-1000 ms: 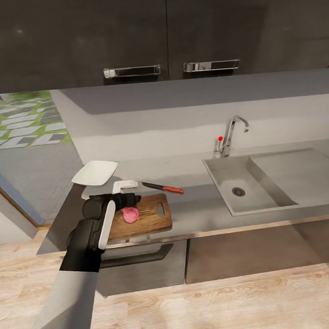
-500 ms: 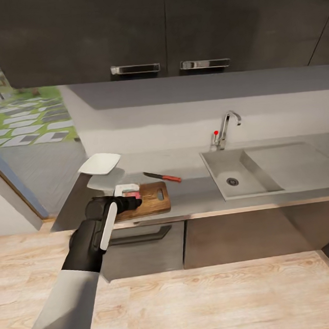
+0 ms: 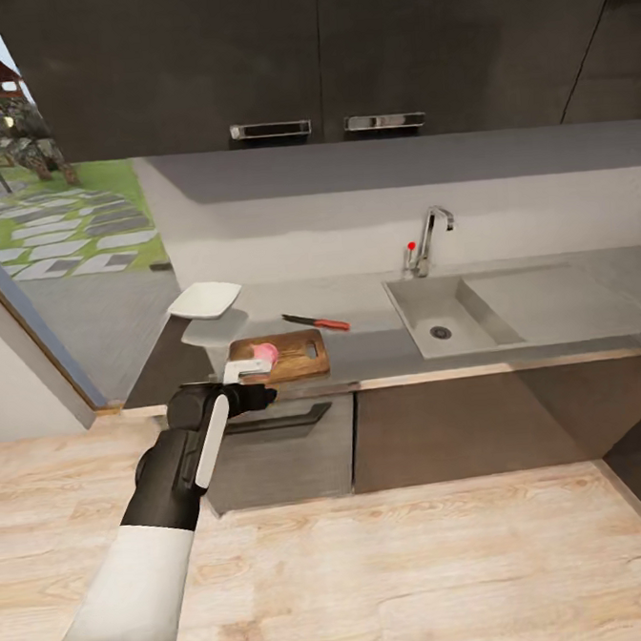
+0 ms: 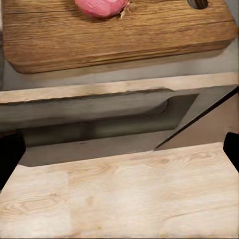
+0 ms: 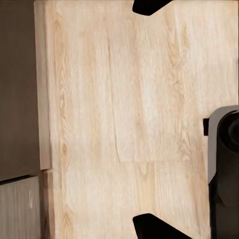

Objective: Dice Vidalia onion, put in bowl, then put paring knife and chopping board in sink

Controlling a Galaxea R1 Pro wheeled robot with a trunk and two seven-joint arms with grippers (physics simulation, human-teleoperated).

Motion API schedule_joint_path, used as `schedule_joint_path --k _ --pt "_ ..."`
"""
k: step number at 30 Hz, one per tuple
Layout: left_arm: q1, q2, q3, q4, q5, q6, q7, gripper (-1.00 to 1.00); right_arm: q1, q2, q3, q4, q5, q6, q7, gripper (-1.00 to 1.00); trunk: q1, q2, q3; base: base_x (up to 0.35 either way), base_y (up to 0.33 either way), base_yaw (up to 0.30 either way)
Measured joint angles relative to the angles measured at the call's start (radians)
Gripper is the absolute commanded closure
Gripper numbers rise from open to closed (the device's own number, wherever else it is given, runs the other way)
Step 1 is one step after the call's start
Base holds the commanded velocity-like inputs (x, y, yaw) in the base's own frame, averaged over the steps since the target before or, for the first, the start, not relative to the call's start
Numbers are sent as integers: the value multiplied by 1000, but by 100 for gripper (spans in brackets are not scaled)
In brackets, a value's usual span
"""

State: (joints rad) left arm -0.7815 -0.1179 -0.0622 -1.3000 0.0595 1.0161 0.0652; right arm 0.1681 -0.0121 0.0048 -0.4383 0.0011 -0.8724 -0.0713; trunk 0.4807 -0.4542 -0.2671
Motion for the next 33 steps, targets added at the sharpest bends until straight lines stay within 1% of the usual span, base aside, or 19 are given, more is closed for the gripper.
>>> schedule_joint_path --k 7,12,16,17,20,22,23,25,26,27,29,30,31,32,33 --pt "0 0 0 15 0 -1 0 -100 0 0 -1 0 0 0 0 -100 0 0 0 -332 0 0" --pt "0 0 0 67 0 -6 0 -100 0 0 -1 0 0 0 0 -100 0 0 0 -143 0 0" --pt "0 0 0 149 0 -9 0 -100 0 0 -1 0 0 0 0 -100 -1 0 0 -30 0 0" --pt "0 0 0 242 -1 -12 -2 -100 0 0 -1 0 0 1 0 -100 -1 0 0 -6 0 0" --pt "0 -1 0 330 0 -30 -3 -100 0 0 -2 0 0 1 0 -100 -1 0 0 -3 0 0" --pt "0 -4 -1 459 1 -128 -3 -100 0 0 -3 0 0 1 -1 -100 -1 0 0 0 0 0" --pt "0 -5 -1 492 1 -157 -4 -100 0 -1 -3 0 0 2 -1 -100 -1 0 0 0 0 0" --pt "0 -10 0 635 1 -282 -4 -100 0 -1 -4 0 0 3 -1 -100 -1 0 0 0 0 0" --pt "0 -15 1 758 2 -383 -4 -100 0 -1 -5 0 0 3 -1 -100 -1 0 0 0 0 0" --pt "0 -16 2 816 1 -422 -4 -100 0 -1 -5 0 0 3 -1 -100 0 0 0 0 0 0" --pt "1 -18 4 998 2 -582 -2 -100 0 -2 -5 0 0 4 -1 -100 -1 0 0 0 0 0" --pt "0 -19 5 1125 3 -716 -1 -100 0 -2 -6 0 0 4 -2 -100 -1 0 0 0 0 0" --pt "1 -18 6 1230 4 -807 1 -100 0 -2 -6 0 0 4 -2 -100 -1 0 0 0 0 0" --pt "0 -18 6 1263 4 -851 1 -100 0 -2 -6 0 0 4 -2 -100 -1 0 0 0 0 0" --pt "2 -16 7 1301 5 -916 3 -100 0 -2 -6 0 0 4 -2 -100 -1 0 0 0 0 0"
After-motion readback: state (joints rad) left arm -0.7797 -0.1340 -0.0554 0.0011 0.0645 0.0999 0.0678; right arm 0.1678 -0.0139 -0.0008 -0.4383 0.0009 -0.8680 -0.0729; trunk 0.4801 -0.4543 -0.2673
